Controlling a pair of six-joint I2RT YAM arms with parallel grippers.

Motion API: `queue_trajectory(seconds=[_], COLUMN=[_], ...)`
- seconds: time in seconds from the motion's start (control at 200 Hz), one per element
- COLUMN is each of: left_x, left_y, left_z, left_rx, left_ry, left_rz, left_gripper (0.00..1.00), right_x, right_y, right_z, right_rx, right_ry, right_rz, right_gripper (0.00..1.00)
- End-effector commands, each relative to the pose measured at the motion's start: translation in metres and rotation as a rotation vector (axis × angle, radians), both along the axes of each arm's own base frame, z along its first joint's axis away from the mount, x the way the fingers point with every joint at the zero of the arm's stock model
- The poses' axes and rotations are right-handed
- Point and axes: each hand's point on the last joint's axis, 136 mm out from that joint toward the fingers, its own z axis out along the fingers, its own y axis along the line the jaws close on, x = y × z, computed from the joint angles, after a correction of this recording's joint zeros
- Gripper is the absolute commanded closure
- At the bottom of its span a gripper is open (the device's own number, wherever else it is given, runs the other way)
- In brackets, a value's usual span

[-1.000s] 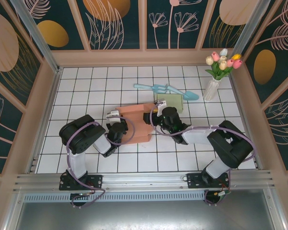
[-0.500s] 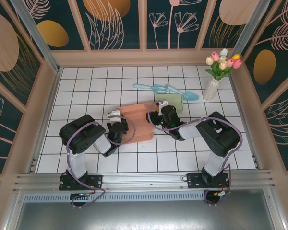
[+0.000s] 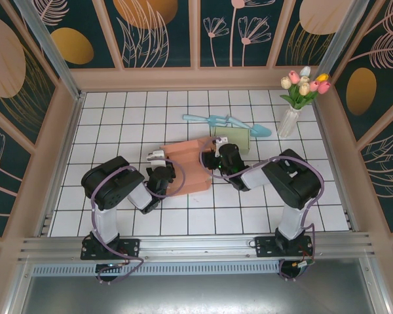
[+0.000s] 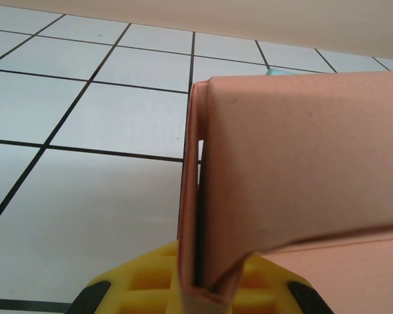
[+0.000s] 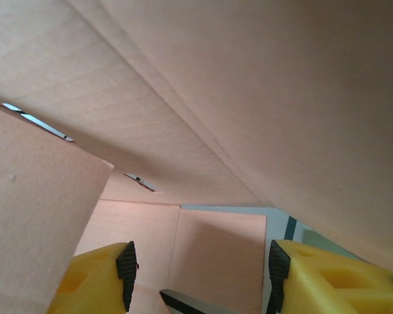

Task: Fold the paper box

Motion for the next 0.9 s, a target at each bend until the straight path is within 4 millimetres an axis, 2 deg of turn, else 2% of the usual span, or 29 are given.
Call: queue_trajectory(seconds=[0.0,0.15,0.3,0.44,0.741,0.896], left_x=[-0.006,-0.006,-0.006,-0.004,-0.004,-0.004], left_y=[-0.007,-0.007,-0.006,-0.008,-0.007,-0.007], left_z=[-0.02,-0.02,-0.02,-0.022,-0.022,-0.023], left_rx=[0.045,0.045,0.045,0.05,0.052,0.056], left_ry=[0.065,0.066,0.066,0.071,0.073,0.078], left_rz=[-0.055,-0.055,-0.053,-0.053,-0.048,-0.046], left_gripper=[1.0,1.0,1.0,1.0,1.0,1.0], right_x=[0.006,-0.001,-0.002,-0.013,-0.023,-0.023], right_y=[0.015,0.023,0.02,0.04,0.063,0.065], right_z=[0.023,0.027,0.028,0.036,0.029,0.017], right_rx=[0.068,0.098,0.111,0.174,0.172,0.154], right_ry=[-0.066,-0.064,-0.07,-0.057,-0.038,-0.016], right_rz=[0.054,0.105,0.102,0.206,0.233,0.227], right_gripper=[0.42,0.43,0.43,0.45,0.45,0.45])
